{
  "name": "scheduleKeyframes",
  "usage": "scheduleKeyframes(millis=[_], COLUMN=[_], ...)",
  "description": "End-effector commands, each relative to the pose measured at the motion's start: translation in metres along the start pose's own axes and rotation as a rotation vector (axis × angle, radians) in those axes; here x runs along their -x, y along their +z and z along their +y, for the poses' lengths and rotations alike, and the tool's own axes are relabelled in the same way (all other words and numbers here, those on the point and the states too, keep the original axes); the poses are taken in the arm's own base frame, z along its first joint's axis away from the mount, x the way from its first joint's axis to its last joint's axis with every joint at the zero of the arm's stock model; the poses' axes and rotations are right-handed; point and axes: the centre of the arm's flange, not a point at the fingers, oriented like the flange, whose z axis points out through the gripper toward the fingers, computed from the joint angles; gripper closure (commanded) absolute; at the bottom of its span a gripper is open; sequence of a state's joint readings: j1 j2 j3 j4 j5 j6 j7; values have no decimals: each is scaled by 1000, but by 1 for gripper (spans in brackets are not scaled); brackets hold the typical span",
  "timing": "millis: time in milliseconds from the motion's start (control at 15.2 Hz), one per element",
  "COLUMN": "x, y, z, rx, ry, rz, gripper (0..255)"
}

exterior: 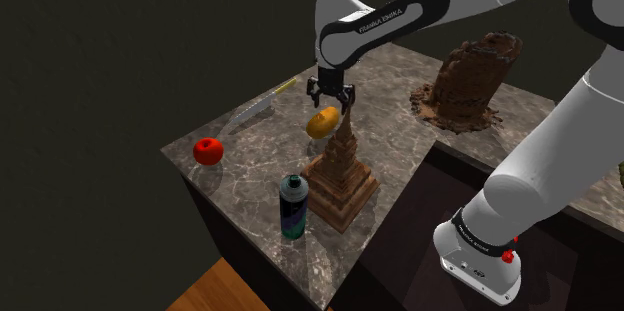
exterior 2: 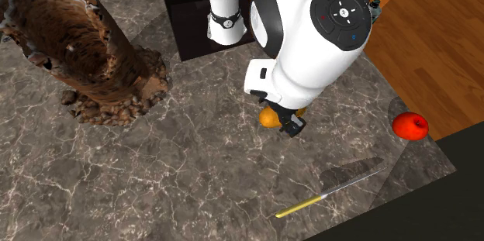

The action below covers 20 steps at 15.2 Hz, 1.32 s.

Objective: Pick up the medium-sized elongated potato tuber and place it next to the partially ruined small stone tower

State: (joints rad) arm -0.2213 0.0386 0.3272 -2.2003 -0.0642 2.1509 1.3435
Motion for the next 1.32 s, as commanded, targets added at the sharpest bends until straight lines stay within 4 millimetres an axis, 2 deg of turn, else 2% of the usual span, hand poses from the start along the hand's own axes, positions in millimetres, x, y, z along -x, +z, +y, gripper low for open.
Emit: scheduleKeyframes(millis=[0, 198, 726, 792, 1254], x=[0, 0, 0, 0, 0], y=[11, 24, 24, 24, 25], z=[-1, -1, -1, -1, -1], rx=[0, 0, 0, 0, 0], ry=[4, 4, 4, 4, 4], rz=[1, 1, 1, 1, 1], gripper=[0, 0, 0, 255, 255])
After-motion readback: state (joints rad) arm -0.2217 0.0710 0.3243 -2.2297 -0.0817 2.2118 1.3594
